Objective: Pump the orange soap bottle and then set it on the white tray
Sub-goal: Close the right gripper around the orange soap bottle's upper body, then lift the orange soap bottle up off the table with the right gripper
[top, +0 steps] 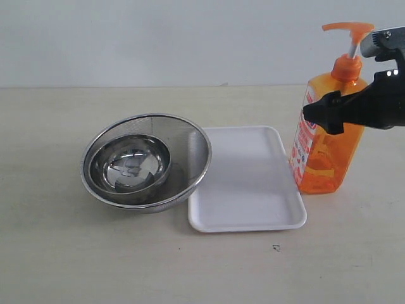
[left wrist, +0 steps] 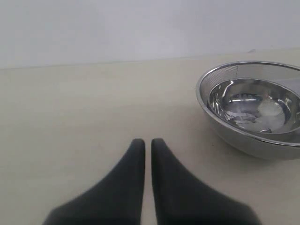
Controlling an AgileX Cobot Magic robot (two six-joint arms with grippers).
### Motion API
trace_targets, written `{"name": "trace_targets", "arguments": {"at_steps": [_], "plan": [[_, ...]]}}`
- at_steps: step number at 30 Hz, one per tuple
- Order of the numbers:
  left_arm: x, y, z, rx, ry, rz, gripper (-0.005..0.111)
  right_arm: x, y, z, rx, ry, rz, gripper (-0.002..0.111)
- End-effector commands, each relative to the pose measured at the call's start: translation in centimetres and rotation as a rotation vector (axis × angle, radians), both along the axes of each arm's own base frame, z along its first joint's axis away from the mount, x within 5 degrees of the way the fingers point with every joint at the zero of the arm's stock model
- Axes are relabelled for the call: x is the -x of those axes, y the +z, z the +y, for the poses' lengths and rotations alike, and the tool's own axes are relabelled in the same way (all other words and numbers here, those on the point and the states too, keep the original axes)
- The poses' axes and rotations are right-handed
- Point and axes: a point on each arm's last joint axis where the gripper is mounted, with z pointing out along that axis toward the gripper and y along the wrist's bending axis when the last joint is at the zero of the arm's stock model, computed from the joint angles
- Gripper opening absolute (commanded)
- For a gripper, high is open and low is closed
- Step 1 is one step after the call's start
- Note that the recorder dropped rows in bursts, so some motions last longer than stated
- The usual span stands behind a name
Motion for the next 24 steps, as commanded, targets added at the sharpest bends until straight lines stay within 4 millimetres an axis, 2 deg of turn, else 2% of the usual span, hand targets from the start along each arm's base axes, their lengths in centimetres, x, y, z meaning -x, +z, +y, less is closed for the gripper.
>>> {"name": "trace_targets", "arguments": {"at_steps": [1,4,10,15,16,24], "plan": [[0.0,-0.02,-0.01,-0.005,-0.003,-0.01,0.005,-0.14,0.15,-0.16,-0.007,-0.025,0.003,0.103],[0.0,-0.02,-0.01,-0.005,-0.003,-0.01,0.005,-0.14,0.15,-0.16,-0.012,-0.028,0.006,0.09],[0.0,-0.02,-0.01,-0.005,-0.003,-0.01,0.005,-0.09,0.23,0.03,-0.025,-0.009,0.002,0.038],[0.0,-0.02,-0.01,-0.005,-0.003,-0.01,0.005,-0.1,0.23,0.01,-0.024,-0.011,0.002,0.004],[0.0,-0.02,-0.01,-0.005,-0.003,-0.01,0.005,-0.1,0.23,0.01,-0.026,-0.012,0.003,0.0],[0.0,-0.02,-0.01,-0.005,-0.003,-0.01,0.005,-0.12,0.19,-0.08,-0.017,-0.019,0.004,0.0]]}}
